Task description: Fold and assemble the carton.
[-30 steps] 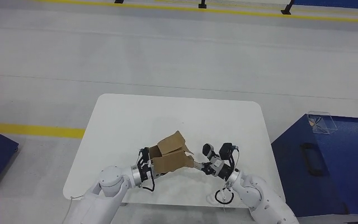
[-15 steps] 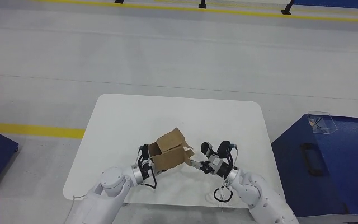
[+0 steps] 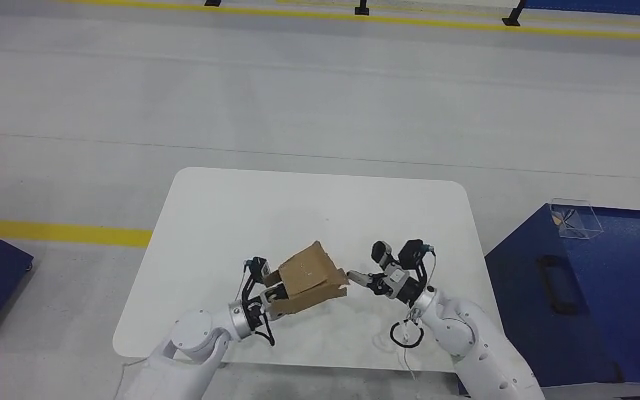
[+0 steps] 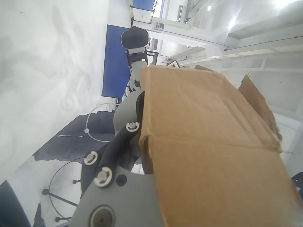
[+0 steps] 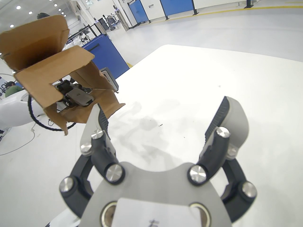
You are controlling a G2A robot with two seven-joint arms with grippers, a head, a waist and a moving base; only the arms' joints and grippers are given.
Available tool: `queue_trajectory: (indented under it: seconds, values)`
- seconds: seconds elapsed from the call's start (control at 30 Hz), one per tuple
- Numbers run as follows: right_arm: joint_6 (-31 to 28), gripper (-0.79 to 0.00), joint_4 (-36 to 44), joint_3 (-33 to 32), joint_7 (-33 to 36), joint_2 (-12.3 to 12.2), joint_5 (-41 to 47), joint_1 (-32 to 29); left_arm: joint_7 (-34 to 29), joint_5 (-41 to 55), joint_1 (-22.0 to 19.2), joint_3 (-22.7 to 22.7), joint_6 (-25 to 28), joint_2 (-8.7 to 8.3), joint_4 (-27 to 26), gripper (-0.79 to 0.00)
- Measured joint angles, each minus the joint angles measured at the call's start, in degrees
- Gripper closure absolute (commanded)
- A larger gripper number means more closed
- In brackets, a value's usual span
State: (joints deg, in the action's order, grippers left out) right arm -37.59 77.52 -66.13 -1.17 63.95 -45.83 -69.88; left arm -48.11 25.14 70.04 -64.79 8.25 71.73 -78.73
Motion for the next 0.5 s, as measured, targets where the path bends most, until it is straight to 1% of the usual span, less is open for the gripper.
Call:
queue_trajectory:
  seconds: [0.17, 0.3, 0.5]
  values:
    - [0.8, -0.785, -0.21, 1.62, 1.22, 0.49, -1.06, 1.15, 1.17, -2.94, 0.77, 0.59, -0.33, -0.16, -0.82, 0.0]
    - [2.79, -0.785, -0.96, 2.71, 1.97, 0.94, -2.22, 2.47, 0.39, -3.93, 1.11, 1.15, -0.61, -0.26, -1.19, 0.0]
    - [4.13, -0.785, -2.14, 4.18, 2.15, 1.61, -3.03, 4.23, -1.94, -2.42, 1.28, 1.84, -3.65, -0.35, -1.98, 0.0]
